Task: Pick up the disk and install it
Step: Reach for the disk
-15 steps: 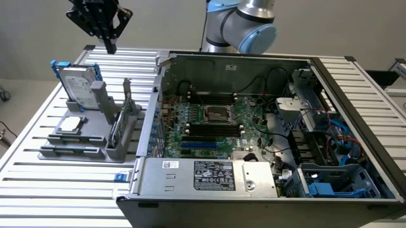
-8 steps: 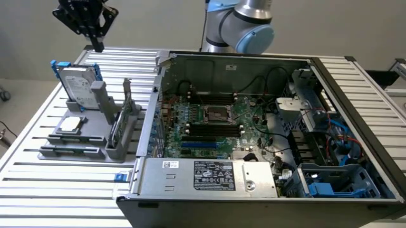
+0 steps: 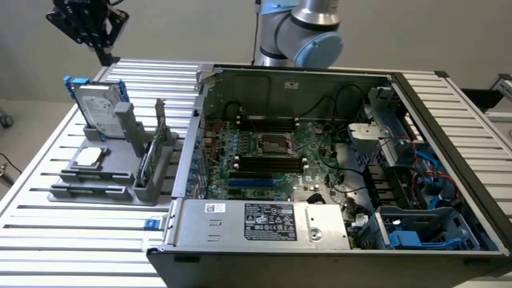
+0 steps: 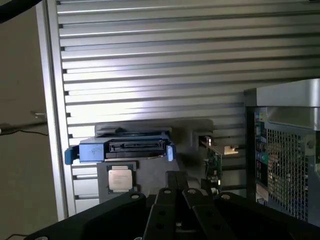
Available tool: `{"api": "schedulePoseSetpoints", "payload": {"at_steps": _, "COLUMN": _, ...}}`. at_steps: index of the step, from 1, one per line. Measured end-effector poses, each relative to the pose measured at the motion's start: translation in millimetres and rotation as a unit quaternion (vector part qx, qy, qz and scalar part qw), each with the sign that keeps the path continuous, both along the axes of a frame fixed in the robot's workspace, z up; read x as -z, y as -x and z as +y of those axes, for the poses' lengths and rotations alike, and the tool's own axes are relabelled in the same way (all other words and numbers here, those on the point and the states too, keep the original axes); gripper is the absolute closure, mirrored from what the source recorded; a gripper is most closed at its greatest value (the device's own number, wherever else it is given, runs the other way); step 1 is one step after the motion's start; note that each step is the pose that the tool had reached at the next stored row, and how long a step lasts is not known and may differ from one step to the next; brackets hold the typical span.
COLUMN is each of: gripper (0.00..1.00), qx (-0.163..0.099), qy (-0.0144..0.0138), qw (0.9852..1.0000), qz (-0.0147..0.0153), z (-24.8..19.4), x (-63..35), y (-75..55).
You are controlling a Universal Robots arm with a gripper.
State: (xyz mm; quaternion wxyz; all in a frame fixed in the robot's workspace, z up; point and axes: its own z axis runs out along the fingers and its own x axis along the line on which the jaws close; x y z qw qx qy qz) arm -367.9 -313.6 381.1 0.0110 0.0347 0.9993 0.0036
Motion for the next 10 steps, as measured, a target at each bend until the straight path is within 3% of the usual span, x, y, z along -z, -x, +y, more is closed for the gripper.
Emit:
{"api": "schedulePoseSetpoints", "payload": {"at_steps": 7, "gripper": 0.89, "qx": 0.000, "qy": 0.0052, "qw": 1.0000, "qz": 0.0000, "z": 6.7, "x": 5.4, "y": 31.9}}
{"api": "schedulePoseSetpoints", "payload": {"at_steps": 10, "gripper": 0.89, "qx": 0.000, "qy": 0.0058, "qw": 1.0000, "qz": 0.0000, "z": 10.9, "x": 7.8, "y": 45.6}}
